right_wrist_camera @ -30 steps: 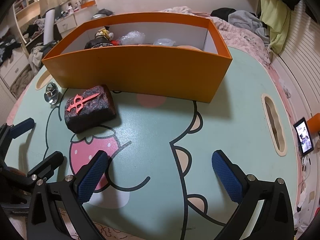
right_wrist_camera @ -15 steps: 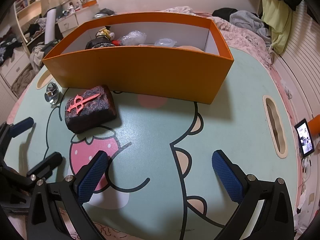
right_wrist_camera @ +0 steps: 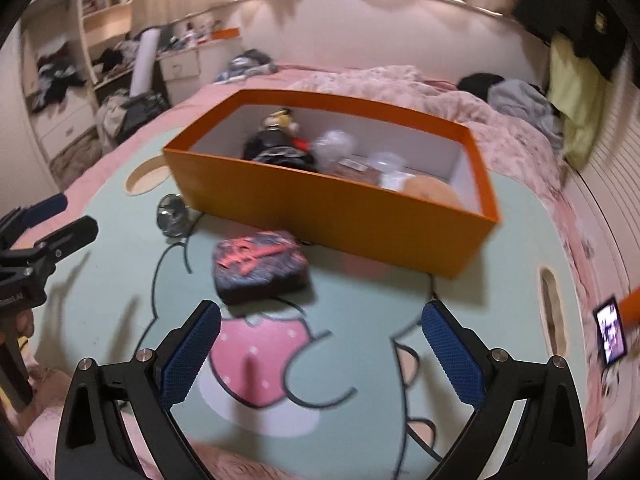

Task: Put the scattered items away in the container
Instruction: 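Grasp the dark red emblem box with the right tool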

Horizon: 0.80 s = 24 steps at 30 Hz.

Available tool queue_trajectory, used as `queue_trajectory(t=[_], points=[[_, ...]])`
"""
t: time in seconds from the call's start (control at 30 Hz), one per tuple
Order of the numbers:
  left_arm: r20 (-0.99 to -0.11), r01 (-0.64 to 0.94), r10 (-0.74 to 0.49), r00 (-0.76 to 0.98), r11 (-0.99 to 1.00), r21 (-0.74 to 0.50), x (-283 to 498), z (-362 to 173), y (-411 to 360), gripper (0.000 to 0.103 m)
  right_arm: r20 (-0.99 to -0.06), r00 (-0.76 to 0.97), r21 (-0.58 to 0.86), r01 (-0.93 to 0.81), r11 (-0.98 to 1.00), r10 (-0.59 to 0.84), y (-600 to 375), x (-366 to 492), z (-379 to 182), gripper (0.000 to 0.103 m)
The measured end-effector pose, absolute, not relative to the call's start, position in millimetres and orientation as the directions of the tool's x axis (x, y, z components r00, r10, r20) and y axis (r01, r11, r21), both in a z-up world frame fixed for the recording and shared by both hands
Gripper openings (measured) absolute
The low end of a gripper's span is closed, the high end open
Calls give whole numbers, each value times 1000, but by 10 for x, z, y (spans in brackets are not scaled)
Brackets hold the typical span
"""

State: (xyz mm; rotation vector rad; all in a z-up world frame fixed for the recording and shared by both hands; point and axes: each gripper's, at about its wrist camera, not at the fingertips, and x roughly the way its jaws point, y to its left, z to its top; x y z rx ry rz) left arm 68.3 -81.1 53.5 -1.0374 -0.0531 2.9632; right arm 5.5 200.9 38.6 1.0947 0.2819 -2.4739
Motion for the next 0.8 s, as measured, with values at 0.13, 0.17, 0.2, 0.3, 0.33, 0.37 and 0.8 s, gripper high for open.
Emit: queue_trajectory(t=[0.13, 0.17, 0.2, 0.3, 0.33, 0.37, 0.8], points=[[-641, -33, 40, -767, -999, -23, 584, 477, -723, 95, -783, -535, 25, 483, -875, -318, 1806, -152, 338, 100], [-646, -46, 49, -761, -999, -22, 544, 457, -694, 95, -790, -525, 33, 482, -876, -318, 1755, -196, 322, 100], [-656, -61, 60, -753, -998, -22, 505, 435, -665, 95, -794, -517, 37, 482, -875, -319, 1725, -234, 308, 100], [-665, -86, 84, -742, -996, -29, 398, 412, -601, 91, -811, -495, 44, 480, -876, -312, 1643, -317, 246, 91], [-669, -94, 91, -738, -995, -32, 362, 412, -583, 84, -823, -477, 47, 484, -874, -309, 1615, -343, 204, 78], [-676, -99, 96, -731, -995, -35, 326, 408, -569, 84, -826, -471, 48, 489, -871, -310, 1605, -334, 191, 75], [-736, -145, 93, -671, -989, 8, -59, 239, -310, 75, -737, -573, 110, 421, -900, -359, 1886, -126, 388, 61]])
